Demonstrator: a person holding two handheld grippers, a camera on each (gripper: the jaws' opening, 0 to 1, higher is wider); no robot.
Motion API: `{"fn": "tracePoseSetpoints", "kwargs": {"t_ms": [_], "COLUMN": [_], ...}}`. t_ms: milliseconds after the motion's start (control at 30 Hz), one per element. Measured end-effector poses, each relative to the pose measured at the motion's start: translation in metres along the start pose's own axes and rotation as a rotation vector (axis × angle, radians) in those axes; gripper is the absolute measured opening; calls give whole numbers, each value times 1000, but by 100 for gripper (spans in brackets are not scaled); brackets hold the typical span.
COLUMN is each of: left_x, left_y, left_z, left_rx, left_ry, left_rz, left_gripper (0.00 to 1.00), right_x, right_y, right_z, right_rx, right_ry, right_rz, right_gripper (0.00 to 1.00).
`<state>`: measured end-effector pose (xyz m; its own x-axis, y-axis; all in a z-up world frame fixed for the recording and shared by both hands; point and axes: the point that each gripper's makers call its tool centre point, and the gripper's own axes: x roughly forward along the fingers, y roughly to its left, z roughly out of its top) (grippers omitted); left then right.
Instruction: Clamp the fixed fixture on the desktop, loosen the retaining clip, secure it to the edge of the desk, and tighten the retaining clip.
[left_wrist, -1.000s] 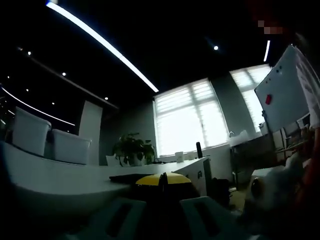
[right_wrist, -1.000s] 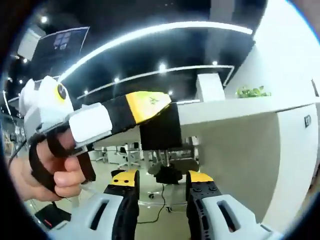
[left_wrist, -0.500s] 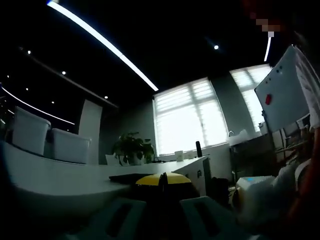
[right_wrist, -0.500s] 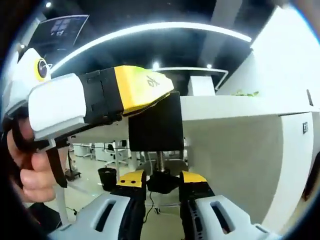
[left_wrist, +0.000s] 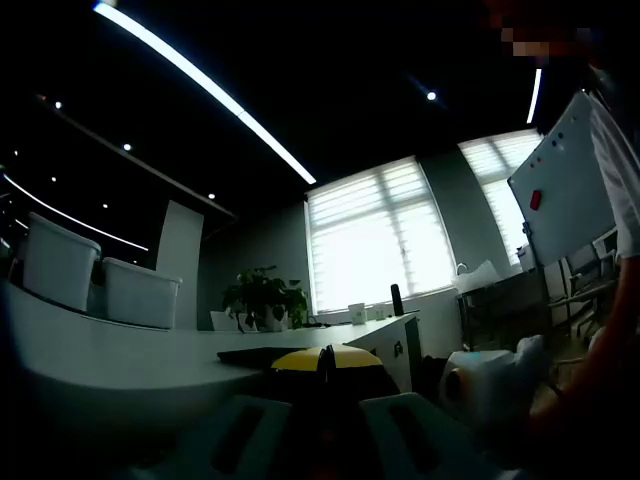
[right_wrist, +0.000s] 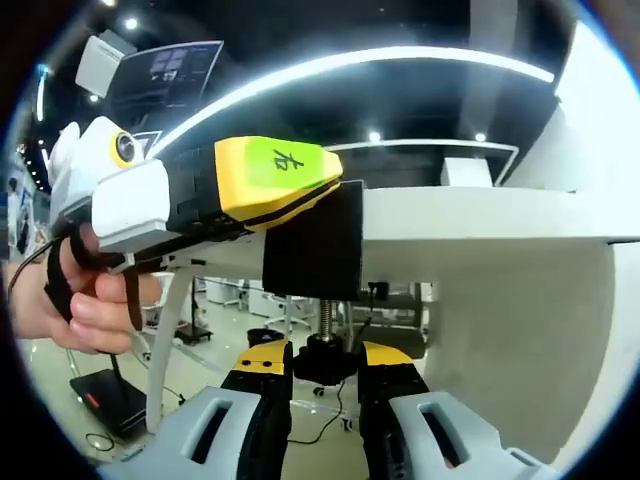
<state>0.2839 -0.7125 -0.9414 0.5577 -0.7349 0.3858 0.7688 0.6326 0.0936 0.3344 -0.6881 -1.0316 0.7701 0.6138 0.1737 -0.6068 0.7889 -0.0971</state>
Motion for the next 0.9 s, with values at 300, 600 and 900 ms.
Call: {"fn": "tracePoseSetpoints", "kwargs": {"t_ms": [300, 600, 900], "left_x": [1, 1, 1], "left_y": [3, 3, 3], "left_z": [-1, -1, -1], "left_rx": [-13, -14, -6], "left_ry": [-1, -2, -6], "left_rz": [5, 3, -3], "left_gripper": [2, 2, 2], "right_x": [4, 5, -13], "right_y": [7, 6, 9], "right_z": [-2, -5, -33], "right_rx": [-57, 25, 54], "right_ry": [67, 74, 161], "right_rz": [307, 354, 50], "right_gripper": [25, 25, 36]}}
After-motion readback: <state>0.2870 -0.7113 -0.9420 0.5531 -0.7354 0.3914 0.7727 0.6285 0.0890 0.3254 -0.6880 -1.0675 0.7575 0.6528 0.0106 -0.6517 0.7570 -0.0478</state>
